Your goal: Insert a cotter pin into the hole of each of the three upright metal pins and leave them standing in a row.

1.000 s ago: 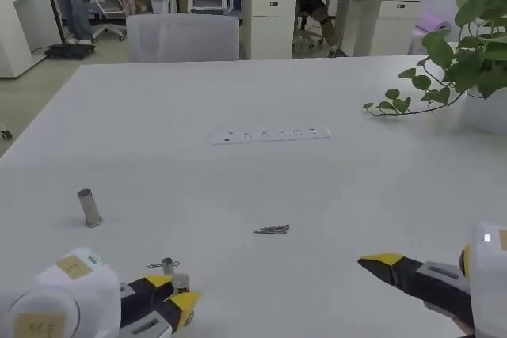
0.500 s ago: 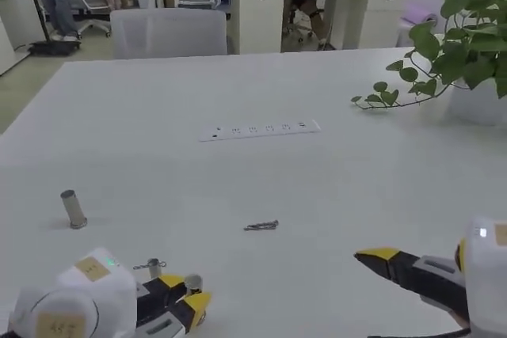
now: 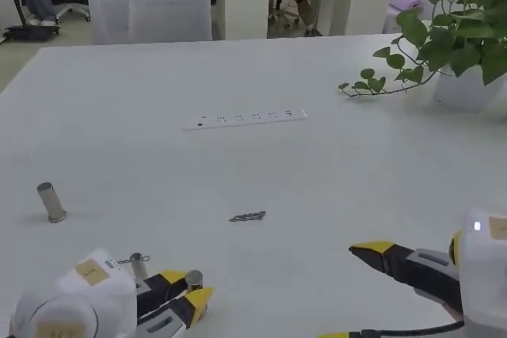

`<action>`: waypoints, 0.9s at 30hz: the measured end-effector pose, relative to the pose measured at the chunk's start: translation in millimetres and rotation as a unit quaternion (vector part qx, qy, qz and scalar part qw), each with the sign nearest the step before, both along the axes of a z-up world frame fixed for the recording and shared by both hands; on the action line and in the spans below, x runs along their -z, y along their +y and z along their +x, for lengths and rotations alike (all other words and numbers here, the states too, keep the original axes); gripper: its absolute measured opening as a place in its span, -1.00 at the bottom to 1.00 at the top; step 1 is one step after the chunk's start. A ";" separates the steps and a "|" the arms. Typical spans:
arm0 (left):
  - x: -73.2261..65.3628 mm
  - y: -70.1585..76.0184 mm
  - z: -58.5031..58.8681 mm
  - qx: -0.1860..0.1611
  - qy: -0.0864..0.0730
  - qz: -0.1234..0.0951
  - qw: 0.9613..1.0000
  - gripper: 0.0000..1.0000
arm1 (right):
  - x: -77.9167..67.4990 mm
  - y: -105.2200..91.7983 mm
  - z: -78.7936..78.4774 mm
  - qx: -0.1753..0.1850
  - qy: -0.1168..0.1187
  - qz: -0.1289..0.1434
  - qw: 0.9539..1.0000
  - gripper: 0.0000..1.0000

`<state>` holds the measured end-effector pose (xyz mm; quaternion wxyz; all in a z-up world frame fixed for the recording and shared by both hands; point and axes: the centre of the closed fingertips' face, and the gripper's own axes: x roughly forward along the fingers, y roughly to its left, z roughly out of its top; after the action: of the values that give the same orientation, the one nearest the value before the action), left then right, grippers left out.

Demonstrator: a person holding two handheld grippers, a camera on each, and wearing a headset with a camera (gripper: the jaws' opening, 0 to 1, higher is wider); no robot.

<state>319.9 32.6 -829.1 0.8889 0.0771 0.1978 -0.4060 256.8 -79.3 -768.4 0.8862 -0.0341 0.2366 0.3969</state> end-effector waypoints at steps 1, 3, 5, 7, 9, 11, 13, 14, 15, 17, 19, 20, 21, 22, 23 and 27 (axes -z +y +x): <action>1.1 -0.4 0.2 0.000 0.001 -0.002 1.000 -0.78 | 0.5 0.1 0.1 0.000 0.001 0.000 1.000 0.72; 1.1 -1.5 1.2 0.001 0.000 -0.005 1.000 -0.78 | 1.0 0.3 0.3 0.000 0.001 0.000 1.000 0.72; 0.0 -2.3 1.5 -0.001 0.000 -0.010 1.000 -0.78 | 1.5 0.6 0.3 0.001 0.002 -0.001 1.000 0.72; 0.1 -2.3 1.4 -0.002 -0.003 -0.011 1.000 -0.78 | 2.0 0.9 0.5 0.002 0.003 0.000 1.000 0.72; -0.4 -2.2 0.5 -0.001 -0.004 -0.013 1.000 -0.77 | 2.4 1.2 0.5 0.002 0.003 -0.001 1.000 0.72; -0.2 -2.0 0.1 -0.001 -0.005 -0.015 1.000 -0.77 | 2.5 1.7 0.3 0.002 0.003 0.000 1.000 0.72; -0.1 -1.7 0.1 -0.003 -0.005 -0.017 1.000 -0.77 | 3.1 1.9 0.1 0.002 0.004 -0.001 1.000 0.72; -0.3 -1.6 0.2 -0.005 -0.004 -0.020 1.000 -0.77 | 3.7 1.7 0.0 0.002 0.004 -0.002 1.000 0.72; -0.3 -1.6 0.2 -0.005 -0.005 -0.021 1.000 -0.77 | 3.8 1.8 0.0 0.002 0.004 -0.003 1.000 0.72; -0.4 -1.5 0.4 -0.004 -0.003 -0.023 1.000 -0.76 | 4.1 2.1 -0.2 0.002 0.005 -0.002 1.000 0.72; -2.0 -1.9 0.5 -0.001 -0.006 -0.027 1.000 -0.76 | 4.6 2.3 -0.6 0.002 0.006 -0.003 1.000 0.72; -4.1 -2.2 1.0 0.002 -0.008 -0.031 0.999 -0.76 | 4.8 2.4 -0.8 0.002 0.006 -0.004 1.000 0.72; -5.3 -2.5 1.3 0.004 -0.009 -0.034 0.999 -0.75 | 5.2 2.6 -1.0 0.002 0.007 -0.004 1.000 0.72; -8.1 -3.1 1.9 0.007 -0.010 -0.037 0.999 -0.71 | 5.4 2.8 -1.2 0.002 0.007 -0.003 1.000 0.72; -9.5 -3.2 2.7 0.008 -0.013 -0.036 0.999 -0.67 | 5.6 3.1 -1.4 0.001 0.007 -0.004 1.000 0.72; -9.8 -2.8 4.0 0.025 -0.013 -0.035 0.999 -0.59 | 6.2 4.5 -2.1 -0.001 0.008 -0.006 1.000 0.72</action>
<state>323.9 29.9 -819.3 0.8829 0.0560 0.1697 -0.4342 254.7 -74.7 -774.6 0.8838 -0.0362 0.2459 0.3965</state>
